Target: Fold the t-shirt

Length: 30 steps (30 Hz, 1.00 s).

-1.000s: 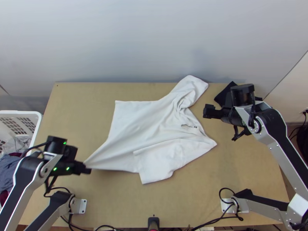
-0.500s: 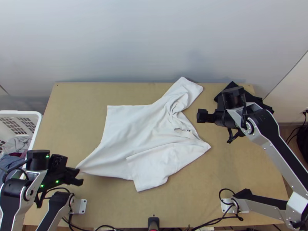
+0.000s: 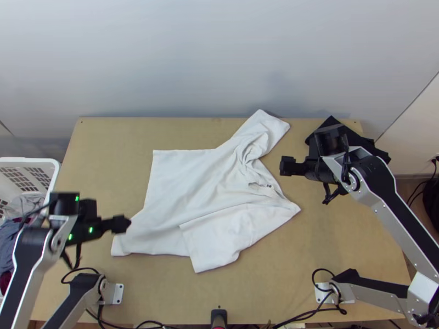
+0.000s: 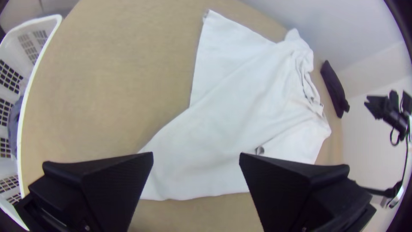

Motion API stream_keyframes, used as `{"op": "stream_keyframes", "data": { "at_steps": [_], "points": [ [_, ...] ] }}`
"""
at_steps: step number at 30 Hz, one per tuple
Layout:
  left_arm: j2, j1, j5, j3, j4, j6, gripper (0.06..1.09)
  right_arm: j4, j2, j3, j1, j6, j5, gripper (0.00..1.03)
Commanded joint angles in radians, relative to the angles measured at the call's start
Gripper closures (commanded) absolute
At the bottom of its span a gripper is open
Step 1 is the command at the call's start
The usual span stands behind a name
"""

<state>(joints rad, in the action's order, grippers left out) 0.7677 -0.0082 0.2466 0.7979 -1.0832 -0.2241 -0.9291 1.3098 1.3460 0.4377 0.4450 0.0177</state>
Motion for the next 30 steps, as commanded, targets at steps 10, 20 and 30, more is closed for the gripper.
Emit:
{"op": "stream_keyframes", "data": {
  "at_steps": [10,20,30],
  "points": [
    [0.719,-0.053,-0.141,0.373,0.41,-0.193,0.1,-0.013,-0.02,-0.036,-0.033,-0.002,0.001,0.04],
    [1.062,-0.179,-0.365,0.578,0.602,-0.143,0.1,-0.017,-0.02,-0.044,-0.06,-0.002,0.001,0.04],
    [1.248,-0.19,-0.418,0.725,0.605,-0.147,0.11,-0.019,-0.02,-0.056,-0.076,-0.002,0.001,0.04]
  ]
}}
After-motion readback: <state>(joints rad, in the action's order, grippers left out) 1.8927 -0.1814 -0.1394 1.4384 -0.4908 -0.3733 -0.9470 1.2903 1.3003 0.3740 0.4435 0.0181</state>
